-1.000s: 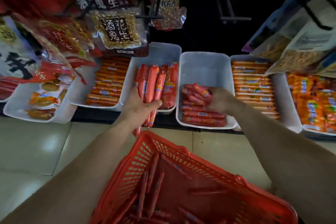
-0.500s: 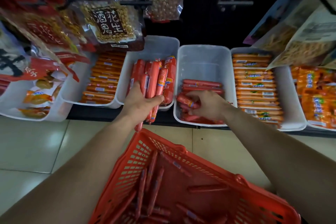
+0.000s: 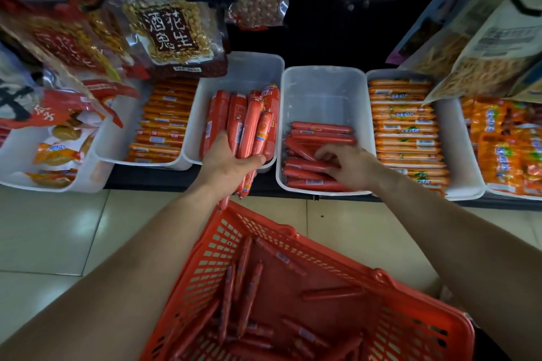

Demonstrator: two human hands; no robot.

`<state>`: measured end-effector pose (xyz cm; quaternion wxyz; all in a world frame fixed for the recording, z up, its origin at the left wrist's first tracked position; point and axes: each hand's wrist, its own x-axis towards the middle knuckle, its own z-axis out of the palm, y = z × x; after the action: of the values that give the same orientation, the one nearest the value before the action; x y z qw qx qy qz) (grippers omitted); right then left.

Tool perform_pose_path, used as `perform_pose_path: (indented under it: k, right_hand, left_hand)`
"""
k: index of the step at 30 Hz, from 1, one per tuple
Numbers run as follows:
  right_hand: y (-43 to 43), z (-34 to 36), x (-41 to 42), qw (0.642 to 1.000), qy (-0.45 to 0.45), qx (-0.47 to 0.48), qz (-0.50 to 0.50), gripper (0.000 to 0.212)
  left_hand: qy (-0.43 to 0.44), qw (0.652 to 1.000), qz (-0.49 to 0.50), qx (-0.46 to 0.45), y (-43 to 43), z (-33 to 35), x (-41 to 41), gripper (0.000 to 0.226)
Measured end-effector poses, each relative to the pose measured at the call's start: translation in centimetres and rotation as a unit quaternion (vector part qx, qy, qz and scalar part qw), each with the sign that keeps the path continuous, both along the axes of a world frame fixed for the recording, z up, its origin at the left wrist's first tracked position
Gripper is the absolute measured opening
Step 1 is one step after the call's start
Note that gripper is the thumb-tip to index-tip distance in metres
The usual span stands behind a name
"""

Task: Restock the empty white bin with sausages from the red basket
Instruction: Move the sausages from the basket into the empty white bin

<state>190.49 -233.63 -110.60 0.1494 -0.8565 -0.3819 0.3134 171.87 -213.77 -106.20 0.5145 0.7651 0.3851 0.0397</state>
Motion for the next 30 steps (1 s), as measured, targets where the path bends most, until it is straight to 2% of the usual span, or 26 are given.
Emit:
perform_pose_path:
  k: [6, 11, 14, 17, 19, 20, 24, 30]
  right_hand:
    - [-0.5, -1.0, -0.5, 0.993, 0.082, 0.054, -0.065, 0.033]
    - [0.0, -1.4, -0.1, 0.994, 0.073, 0.056, -0.063, 0.031]
    - [-0.2, -2.0, -0.4, 0.995, 0.064, 0.055, -0.057, 0.019]
    - [0.1, -2.8, -0.7, 0.998, 0.011, 0.024, -0.064, 0.038]
    - [0.5, -2.7, -0.2, 0.996, 0.038, 0.006, -0.079, 0.056]
    - [0.7, -2.5, 0.3, 0.996, 0.052, -0.005, -0.072, 0.059]
    - [0.5, -2.5, 1.3, 0.998, 0.039, -0.045, -0.028, 0.053]
    - [0.9, -1.9, 0.6, 0.999, -0.02, -0.012, -0.043, 0.045]
  left_hand:
    - [0.011, 1.0, -0.01, -0.006, -0.2, -0.3, 0.5, 0.056]
    - [0.019, 1.0, -0.022, 0.008, -0.4, 0.0, 1.5, 0.051]
    - [0.015, 1.0, -0.01, 0.01, -0.4, 0.0, 2.1, 0.049]
    - [0.006, 1.0, -0.007, 0.014, -0.5, -0.1, 2.5, 0.049]
    - [0.004, 1.0, -0.012, 0.011, -0.6, -0.2, 2.5, 0.05]
    - [0.004, 1.0, -0.013, 0.008, -0.6, -0.4, 2.5, 0.052]
    - [0.002, 1.0, -0.017, -0.001, -0.6, -0.7, 2.1, 0.059]
    - [0.017, 0.999, -0.031, 0.015, -0.5, -0.3, 3.0, 0.059]
